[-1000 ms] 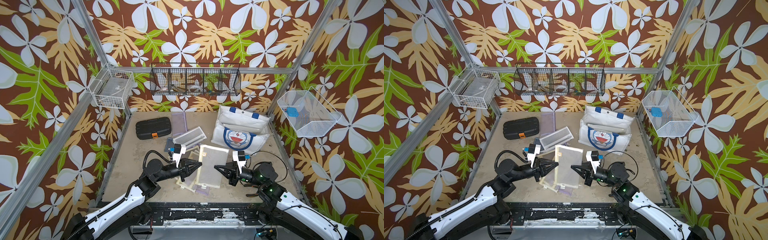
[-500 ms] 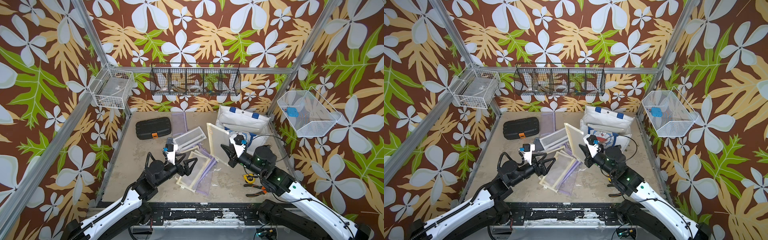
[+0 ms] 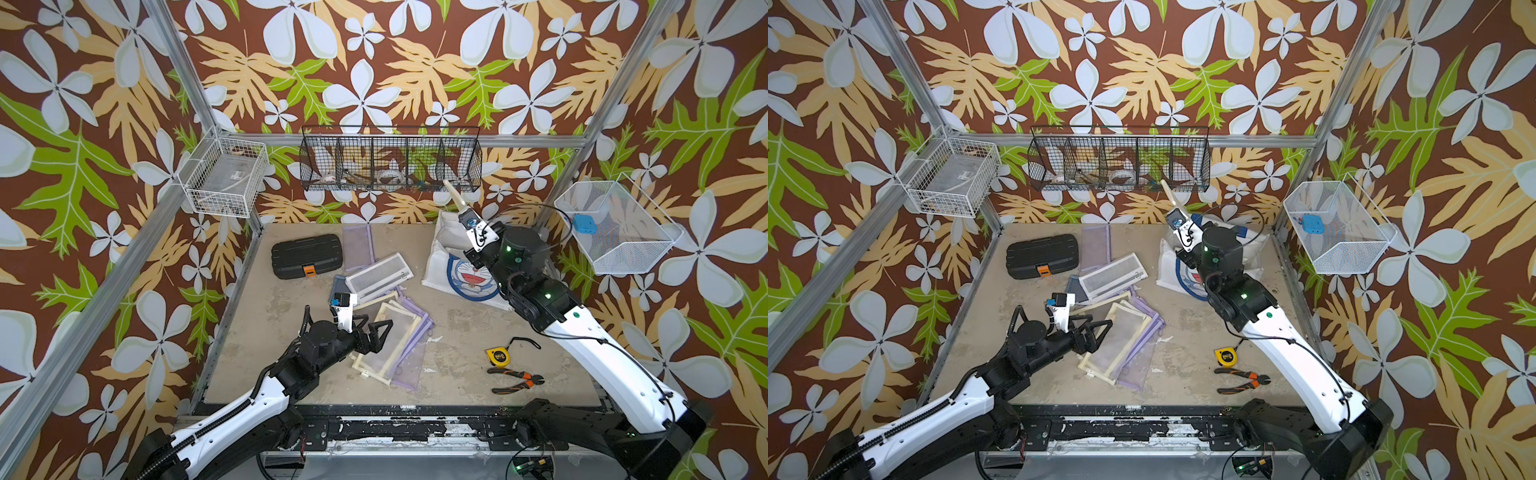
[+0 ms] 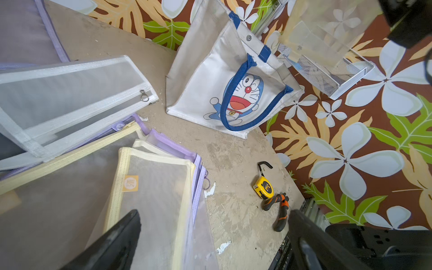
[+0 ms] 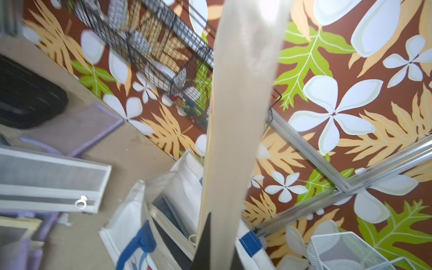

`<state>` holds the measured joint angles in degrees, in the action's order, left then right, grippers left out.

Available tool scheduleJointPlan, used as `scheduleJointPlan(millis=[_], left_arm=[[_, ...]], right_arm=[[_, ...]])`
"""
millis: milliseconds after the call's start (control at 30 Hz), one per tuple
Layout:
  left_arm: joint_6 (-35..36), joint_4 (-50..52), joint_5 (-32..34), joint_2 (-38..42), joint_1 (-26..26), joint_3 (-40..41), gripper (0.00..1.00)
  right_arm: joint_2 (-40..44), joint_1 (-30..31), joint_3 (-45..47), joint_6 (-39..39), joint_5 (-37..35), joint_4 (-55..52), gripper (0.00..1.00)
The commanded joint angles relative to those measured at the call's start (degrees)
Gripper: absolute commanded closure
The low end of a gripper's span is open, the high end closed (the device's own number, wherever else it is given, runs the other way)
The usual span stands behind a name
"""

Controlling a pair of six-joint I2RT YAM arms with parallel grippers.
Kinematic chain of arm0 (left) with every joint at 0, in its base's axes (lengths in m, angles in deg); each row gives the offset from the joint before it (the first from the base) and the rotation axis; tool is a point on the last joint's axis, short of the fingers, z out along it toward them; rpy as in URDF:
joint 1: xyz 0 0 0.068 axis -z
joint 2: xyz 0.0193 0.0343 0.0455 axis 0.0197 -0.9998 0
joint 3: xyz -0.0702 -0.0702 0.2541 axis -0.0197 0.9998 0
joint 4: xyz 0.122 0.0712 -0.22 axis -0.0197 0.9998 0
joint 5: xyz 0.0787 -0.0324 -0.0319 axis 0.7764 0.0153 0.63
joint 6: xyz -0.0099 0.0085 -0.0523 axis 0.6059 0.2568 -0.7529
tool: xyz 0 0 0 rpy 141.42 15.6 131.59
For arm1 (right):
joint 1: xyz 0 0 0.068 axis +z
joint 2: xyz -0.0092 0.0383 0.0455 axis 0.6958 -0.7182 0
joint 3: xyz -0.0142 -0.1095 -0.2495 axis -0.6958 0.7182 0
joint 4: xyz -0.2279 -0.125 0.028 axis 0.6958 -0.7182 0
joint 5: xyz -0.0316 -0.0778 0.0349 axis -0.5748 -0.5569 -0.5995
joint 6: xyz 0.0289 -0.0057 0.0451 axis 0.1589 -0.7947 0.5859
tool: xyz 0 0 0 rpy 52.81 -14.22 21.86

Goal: Put the pencil pouch into the canvas bag
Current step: Place the pencil case in the canvas bag.

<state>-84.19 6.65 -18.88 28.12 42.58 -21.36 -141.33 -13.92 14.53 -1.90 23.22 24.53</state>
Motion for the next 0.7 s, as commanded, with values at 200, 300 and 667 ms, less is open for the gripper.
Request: scheduleJointPlan(millis=[200,300,667], left_arm=[[0.55,-3.54,-3.84,-4.01,-0.14,-1.21,0.01],[0.95,-4.11,-4.21,-5.01,-0.19,-1.91,0.01],[2.98,-2.95,-5.17,-8.19,-0.97,-4.75,0.00]], right_arm=[[-8.71,-0.90,-3.99,-17.10,-6.96,-8.21,1.00],[-11.23,-2.45,-1.63,-18.92,-11.46,-10.97,1.00],[-13.06,-6.39,-0.89,-17.52,-10.67,-9.37,0.68]])
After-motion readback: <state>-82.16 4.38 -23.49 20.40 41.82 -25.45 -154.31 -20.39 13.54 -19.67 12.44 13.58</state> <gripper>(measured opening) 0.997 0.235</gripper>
